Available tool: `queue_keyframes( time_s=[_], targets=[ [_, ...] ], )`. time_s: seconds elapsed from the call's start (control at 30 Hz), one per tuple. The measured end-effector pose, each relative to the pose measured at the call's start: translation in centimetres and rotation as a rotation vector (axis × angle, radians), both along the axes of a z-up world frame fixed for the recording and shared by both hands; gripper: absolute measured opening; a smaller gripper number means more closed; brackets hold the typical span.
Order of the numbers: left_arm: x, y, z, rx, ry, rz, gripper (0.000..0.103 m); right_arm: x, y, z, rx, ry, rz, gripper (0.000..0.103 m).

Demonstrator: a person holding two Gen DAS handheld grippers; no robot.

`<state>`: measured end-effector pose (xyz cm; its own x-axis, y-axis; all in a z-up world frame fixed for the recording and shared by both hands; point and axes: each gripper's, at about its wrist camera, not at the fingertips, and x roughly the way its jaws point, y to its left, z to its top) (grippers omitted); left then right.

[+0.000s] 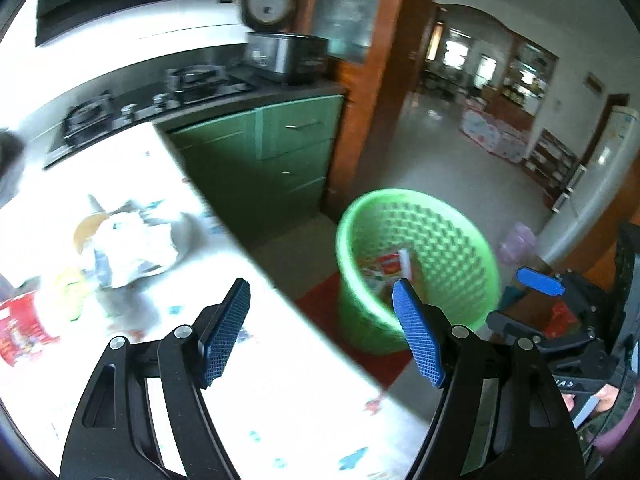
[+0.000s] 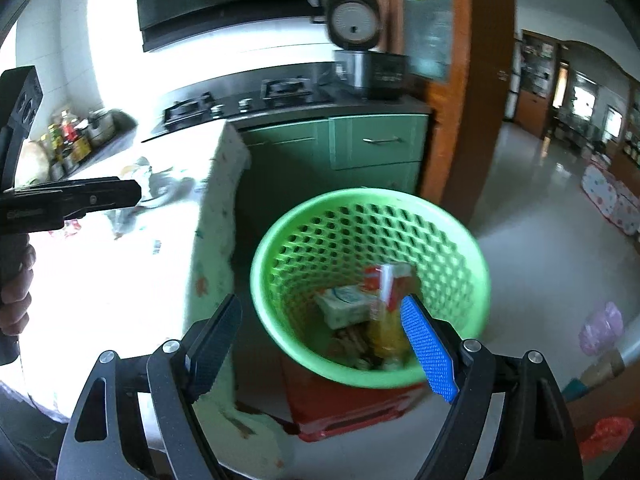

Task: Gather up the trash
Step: 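Move both grippers back over the table toward the red cup and foil, then grasp the crumpled foil with the right gripper while the left gripper grasps the red cup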

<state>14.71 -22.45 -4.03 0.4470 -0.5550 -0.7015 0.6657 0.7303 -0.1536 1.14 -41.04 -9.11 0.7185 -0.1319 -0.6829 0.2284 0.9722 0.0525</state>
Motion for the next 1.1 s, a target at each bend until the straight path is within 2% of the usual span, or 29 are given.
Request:
queue_keyframes(
  time_s=[0.33,0.7,0.9,1.1],
  targets=[
    [3.4,10.8,0.5,0.030,-0.008,0.246,0.073,6.8,5.7,0.8,0.036,0.004,0.179,0.079],
    [6.1,22.4,1.3,0.028,-0.025,0.497,0.073,15.2,11.2,1.4,0.073,0.004,0.311,0.078],
    [7.1,26.8,1.3,0.020,-0.020,0.580,0.073,19.2,13.5,1.3,0.095,0.017,0.359,0.075],
    [8.2,28.6,0.1,0.010,0.006,0.602,0.073,22.7,15.0,0.5,0.119,0.039,0.366,0.070]
  ],
)
